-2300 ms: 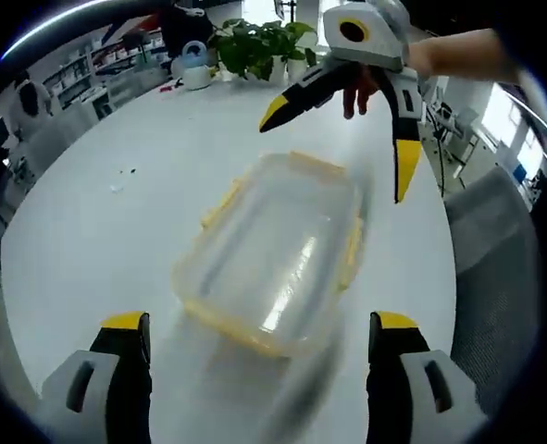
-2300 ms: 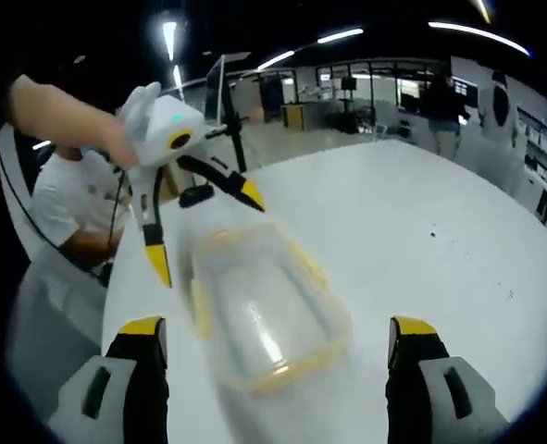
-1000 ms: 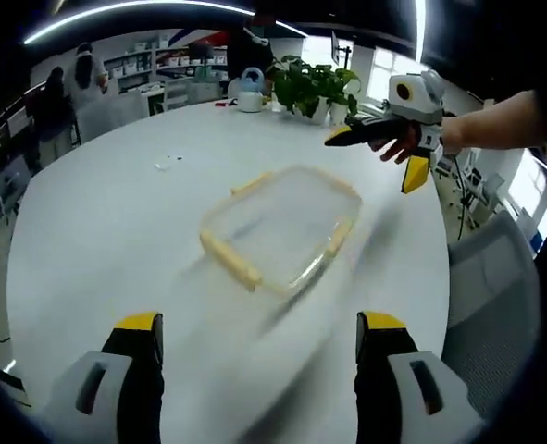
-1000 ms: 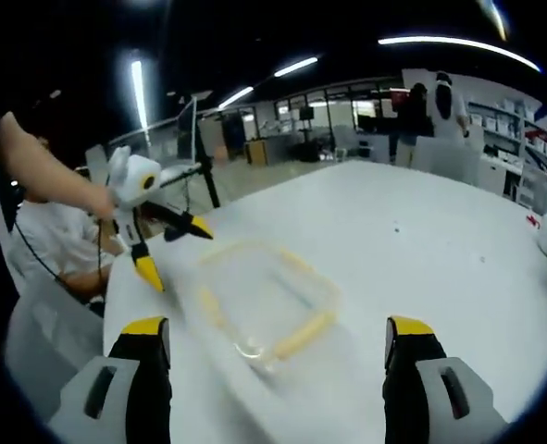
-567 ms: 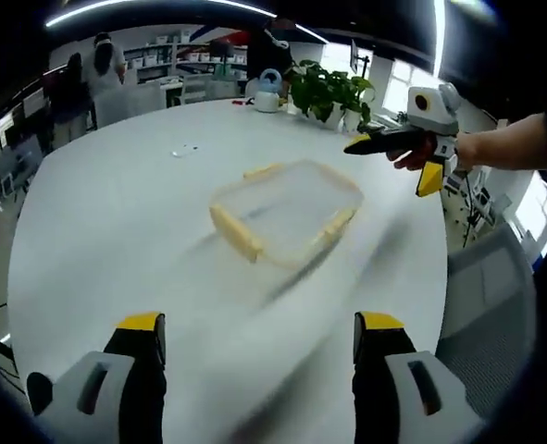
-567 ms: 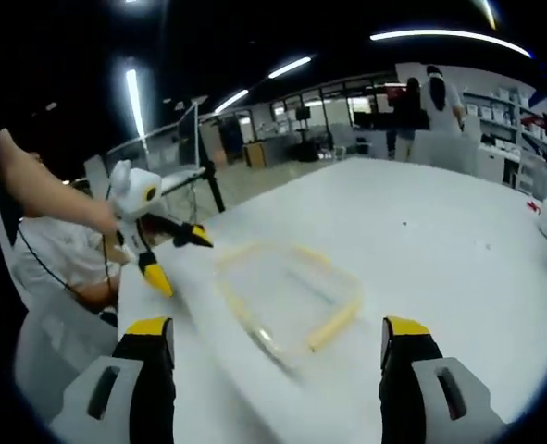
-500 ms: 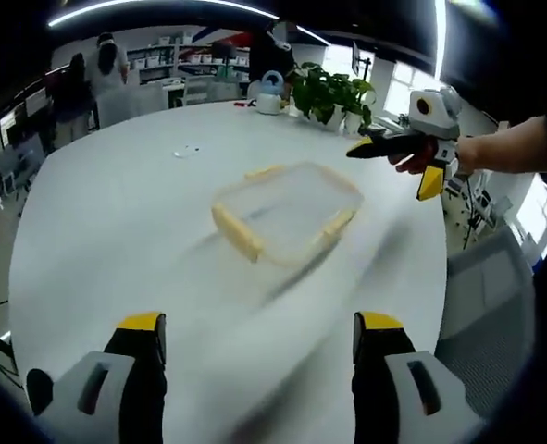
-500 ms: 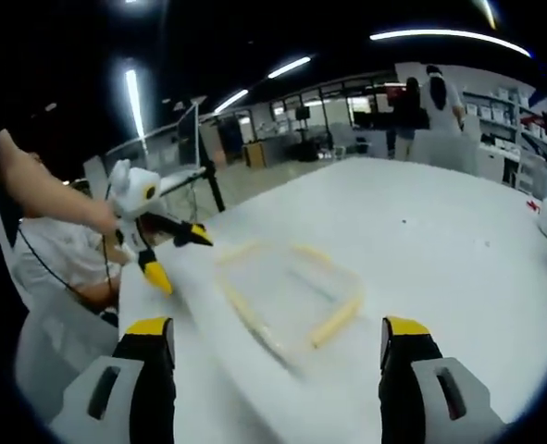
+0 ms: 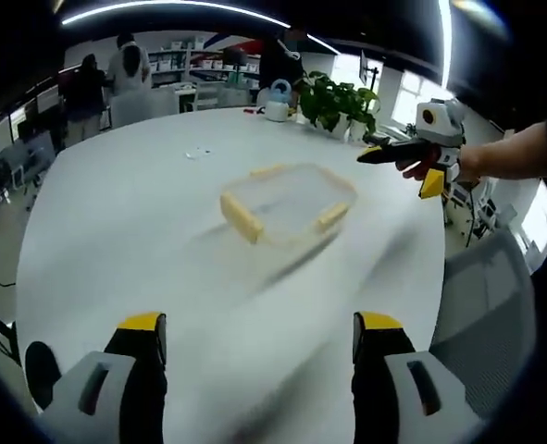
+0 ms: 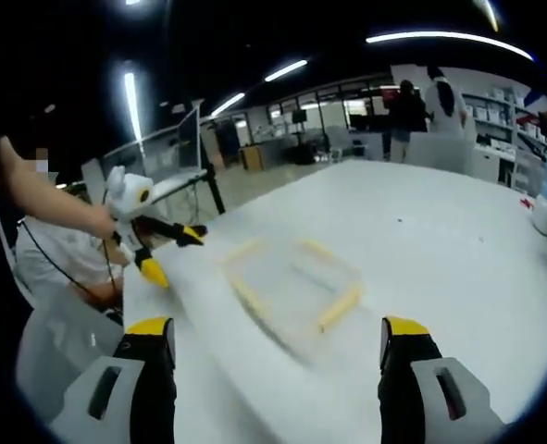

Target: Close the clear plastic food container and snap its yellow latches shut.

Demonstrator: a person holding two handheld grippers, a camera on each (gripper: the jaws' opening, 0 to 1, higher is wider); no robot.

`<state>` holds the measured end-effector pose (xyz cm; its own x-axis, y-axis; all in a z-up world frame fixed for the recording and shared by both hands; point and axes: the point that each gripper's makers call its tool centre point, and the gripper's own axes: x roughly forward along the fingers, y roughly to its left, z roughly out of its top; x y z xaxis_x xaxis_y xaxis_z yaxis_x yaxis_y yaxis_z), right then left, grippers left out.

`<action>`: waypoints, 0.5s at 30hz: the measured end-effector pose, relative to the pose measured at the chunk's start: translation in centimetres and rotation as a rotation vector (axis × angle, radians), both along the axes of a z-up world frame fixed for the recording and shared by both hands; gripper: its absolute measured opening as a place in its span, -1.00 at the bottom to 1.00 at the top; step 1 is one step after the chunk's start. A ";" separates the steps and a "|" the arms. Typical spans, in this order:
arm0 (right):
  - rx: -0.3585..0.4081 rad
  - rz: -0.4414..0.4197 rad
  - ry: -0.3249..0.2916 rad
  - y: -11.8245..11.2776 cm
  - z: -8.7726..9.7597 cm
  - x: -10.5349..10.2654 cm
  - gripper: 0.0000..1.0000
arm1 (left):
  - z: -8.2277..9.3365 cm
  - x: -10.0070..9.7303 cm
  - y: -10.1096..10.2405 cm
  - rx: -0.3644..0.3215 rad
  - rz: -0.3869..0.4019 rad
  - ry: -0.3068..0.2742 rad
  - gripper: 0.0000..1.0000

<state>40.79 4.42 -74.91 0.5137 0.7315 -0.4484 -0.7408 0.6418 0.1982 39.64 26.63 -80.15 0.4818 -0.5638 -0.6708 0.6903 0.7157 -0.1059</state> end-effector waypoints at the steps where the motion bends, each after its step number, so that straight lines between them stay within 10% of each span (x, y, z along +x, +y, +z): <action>1: -0.008 0.000 0.003 -0.1 -0.2 -0.1 0.84 | -0.1 -0.1 0.1 0.002 0.003 0.003 0.67; 15: 0.019 -0.035 -0.007 -0.2 0.2 -0.9 0.85 | -0.4 -2.5 0.5 -0.077 0.064 0.021 0.69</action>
